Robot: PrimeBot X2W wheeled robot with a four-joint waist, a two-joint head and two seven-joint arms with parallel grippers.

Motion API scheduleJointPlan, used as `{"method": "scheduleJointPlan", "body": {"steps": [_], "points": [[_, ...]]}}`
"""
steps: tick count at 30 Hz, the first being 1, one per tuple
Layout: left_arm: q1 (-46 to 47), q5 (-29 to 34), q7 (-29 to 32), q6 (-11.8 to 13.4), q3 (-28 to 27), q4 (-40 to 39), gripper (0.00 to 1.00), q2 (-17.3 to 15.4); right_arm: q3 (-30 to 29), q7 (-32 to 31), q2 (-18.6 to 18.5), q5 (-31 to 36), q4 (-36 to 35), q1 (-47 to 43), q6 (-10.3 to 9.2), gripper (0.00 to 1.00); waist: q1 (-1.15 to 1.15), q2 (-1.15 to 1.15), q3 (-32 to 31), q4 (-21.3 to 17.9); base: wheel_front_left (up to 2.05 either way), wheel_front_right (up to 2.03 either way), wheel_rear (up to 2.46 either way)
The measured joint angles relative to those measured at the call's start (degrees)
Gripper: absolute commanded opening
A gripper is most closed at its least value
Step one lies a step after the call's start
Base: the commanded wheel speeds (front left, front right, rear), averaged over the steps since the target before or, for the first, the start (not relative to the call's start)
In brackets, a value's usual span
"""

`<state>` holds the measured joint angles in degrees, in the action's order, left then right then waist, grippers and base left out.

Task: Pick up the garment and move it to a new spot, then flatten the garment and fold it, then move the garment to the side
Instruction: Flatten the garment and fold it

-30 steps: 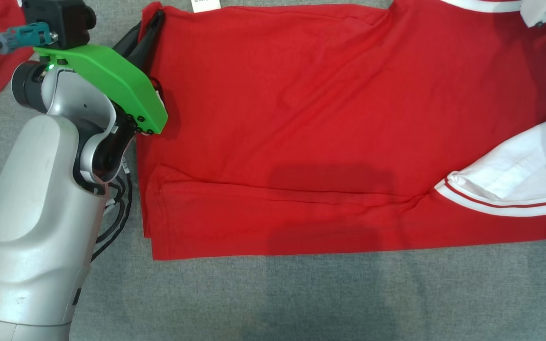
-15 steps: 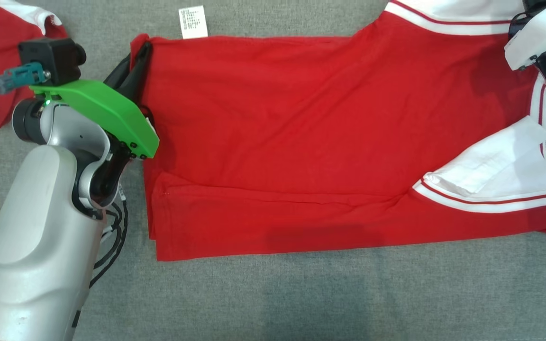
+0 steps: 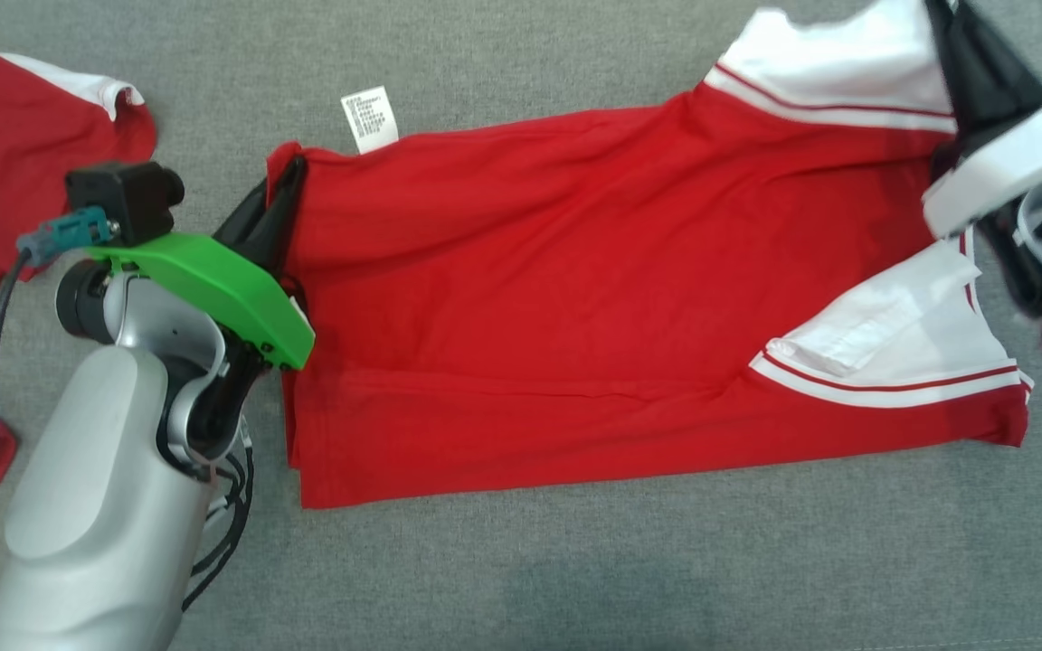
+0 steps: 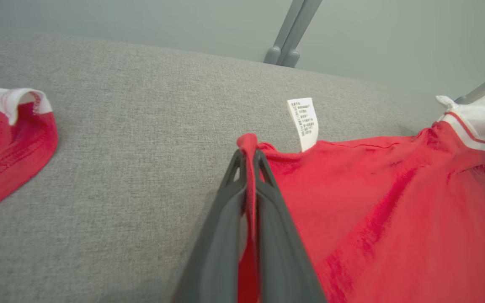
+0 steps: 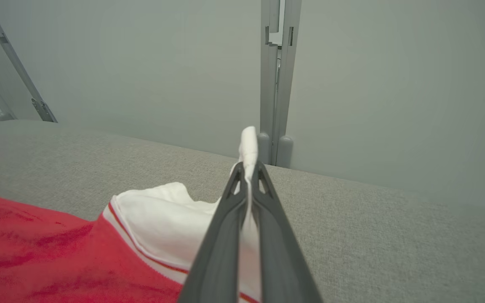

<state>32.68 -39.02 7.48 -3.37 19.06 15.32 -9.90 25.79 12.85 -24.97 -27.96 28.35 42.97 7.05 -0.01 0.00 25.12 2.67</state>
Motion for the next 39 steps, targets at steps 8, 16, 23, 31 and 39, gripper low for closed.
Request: {"method": "scheduleJointPlan", "body": {"steps": [8,16,23,31,39], "points": [[-4.97,-0.4,-2.54,-0.75,-0.18,-0.38,0.0,-0.26,-2.34,0.94,1.59,-2.24,-1.41,-8.04,-0.71,0.0,0.0,0.0,-3.65,-1.11,0.0,0.0,0.0],[-9.57,-0.64,-3.58,-1.24,0.07,-0.34,0.0,-1.05,-4.39,1.47,2.8,-3.59,-5.92,-15.38,-2.7,0.0,0.0,0.0,-6.75,-2.12,0.0,0.0,0.0],[-11.76,-0.65,-4.24,-1.23,-0.41,-0.35,0.0,-2.01,-4.5,1.56,4.27,-3.79,-9.54,-22.19,-3.97,0.0,0.0,0.0,-8.23,-2.79,0.0,0.0,0.0],[-14.42,-2.38,-4.98,-1.11,-1.68,-1.1,0.0,-2.36,-4.23,1.58,5.65,-2.88,-13.82,-27.82,-4.69,0.0,0.0,0.0,-8.84,-4.17,0.0,0.0,0.0],[-17.46,-3.53,-5.86,-0.58,-2.16,-1.45,0.0,-1.66,-6.58,1.58,4.64,-2.46,-16.44,-31.81,-5.83,0.0,0.0,0.0,-9.29,-4.23,0.0,0.0,0.0]]}}
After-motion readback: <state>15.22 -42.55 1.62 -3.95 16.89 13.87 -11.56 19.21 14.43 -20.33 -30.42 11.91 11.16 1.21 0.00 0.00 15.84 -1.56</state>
